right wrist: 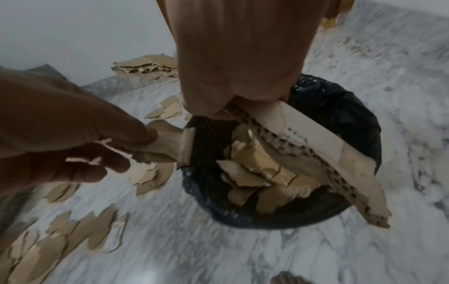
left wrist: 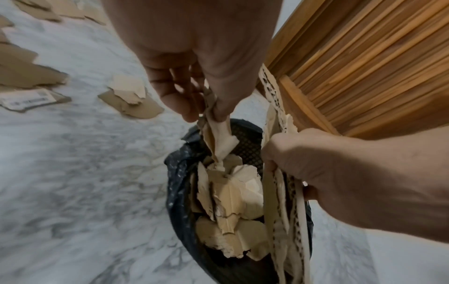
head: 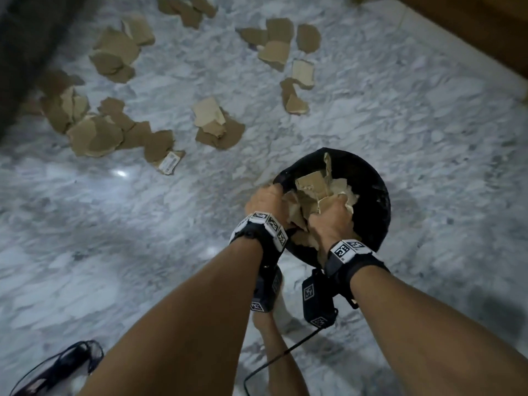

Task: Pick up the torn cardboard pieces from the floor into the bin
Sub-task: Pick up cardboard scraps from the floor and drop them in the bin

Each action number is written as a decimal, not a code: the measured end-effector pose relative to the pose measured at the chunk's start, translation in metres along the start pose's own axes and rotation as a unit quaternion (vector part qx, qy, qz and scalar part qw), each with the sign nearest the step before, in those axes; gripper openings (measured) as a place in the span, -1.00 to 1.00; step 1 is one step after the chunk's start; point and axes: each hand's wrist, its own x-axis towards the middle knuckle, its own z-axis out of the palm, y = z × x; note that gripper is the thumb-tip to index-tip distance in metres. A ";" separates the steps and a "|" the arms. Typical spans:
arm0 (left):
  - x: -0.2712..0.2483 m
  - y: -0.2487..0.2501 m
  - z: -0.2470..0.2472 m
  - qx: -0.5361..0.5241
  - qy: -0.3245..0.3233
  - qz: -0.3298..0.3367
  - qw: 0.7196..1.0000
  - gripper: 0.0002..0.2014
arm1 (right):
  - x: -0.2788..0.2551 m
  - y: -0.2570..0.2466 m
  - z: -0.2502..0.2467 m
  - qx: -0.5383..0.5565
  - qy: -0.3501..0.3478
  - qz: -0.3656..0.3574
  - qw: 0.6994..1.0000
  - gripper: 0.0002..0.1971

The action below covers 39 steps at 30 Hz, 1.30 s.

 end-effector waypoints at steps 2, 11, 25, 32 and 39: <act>0.014 0.015 0.019 0.007 -0.013 -0.004 1.000 -0.72 | 0.024 0.014 -0.007 -0.012 -0.008 0.001 1.000 -0.48; 0.032 0.033 0.044 -0.012 -0.053 -0.023 0.998 -0.69 | 0.075 0.037 -0.021 -0.013 -0.101 -0.001 0.995 -0.29; 0.000 -0.029 -0.077 -0.005 -0.022 -0.106 0.994 -0.54 | 0.023 -0.075 -0.021 -0.039 -0.121 -0.070 0.989 -0.44; -0.027 -0.118 -0.181 -0.009 0.022 -0.135 0.991 -0.56 | -0.043 -0.184 0.013 -0.039 -0.147 -0.129 0.980 -0.43; 0.003 -0.248 -0.276 -0.020 0.041 -0.134 0.990 -0.61 | -0.091 -0.316 0.081 -0.019 -0.149 -0.164 0.975 -0.49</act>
